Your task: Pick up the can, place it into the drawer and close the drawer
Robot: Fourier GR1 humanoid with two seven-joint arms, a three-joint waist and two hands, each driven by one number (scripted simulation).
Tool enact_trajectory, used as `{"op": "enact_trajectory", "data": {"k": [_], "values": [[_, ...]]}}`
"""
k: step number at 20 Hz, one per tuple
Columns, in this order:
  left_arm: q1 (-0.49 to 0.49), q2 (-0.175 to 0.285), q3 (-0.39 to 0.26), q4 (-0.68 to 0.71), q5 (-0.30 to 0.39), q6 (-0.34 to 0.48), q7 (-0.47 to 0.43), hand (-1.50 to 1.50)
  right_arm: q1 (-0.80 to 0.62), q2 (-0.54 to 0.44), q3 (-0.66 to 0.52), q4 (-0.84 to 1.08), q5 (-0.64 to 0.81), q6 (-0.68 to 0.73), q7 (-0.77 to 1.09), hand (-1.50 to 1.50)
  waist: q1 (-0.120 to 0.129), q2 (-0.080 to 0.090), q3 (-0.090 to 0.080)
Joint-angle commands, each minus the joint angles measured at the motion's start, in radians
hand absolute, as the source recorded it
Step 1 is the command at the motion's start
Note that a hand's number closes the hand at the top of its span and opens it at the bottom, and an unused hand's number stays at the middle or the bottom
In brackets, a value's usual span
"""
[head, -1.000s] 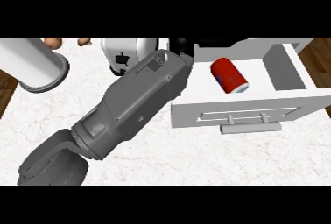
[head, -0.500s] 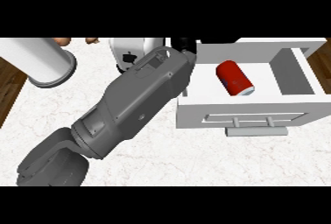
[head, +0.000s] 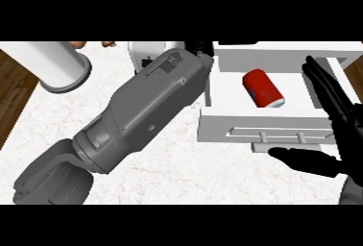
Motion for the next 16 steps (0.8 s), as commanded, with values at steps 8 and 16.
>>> {"op": "enact_trajectory", "data": {"k": [8, 16], "values": [[0.041, 0.112, -0.019, -0.123, -0.060, 0.014, 0.113, -1.50, -0.228, -0.070, 0.121, 0.501, 0.302, -0.185, -0.120, -1.50, 0.027, -0.003, 0.000], [0.133, 0.190, 0.001, -0.226, -0.103, 0.028, 0.135, -1.50, -0.399, 0.029, 0.134, 0.875, 0.451, -0.392, -0.045, -1.50, 0.020, -0.001, 0.001]]}}
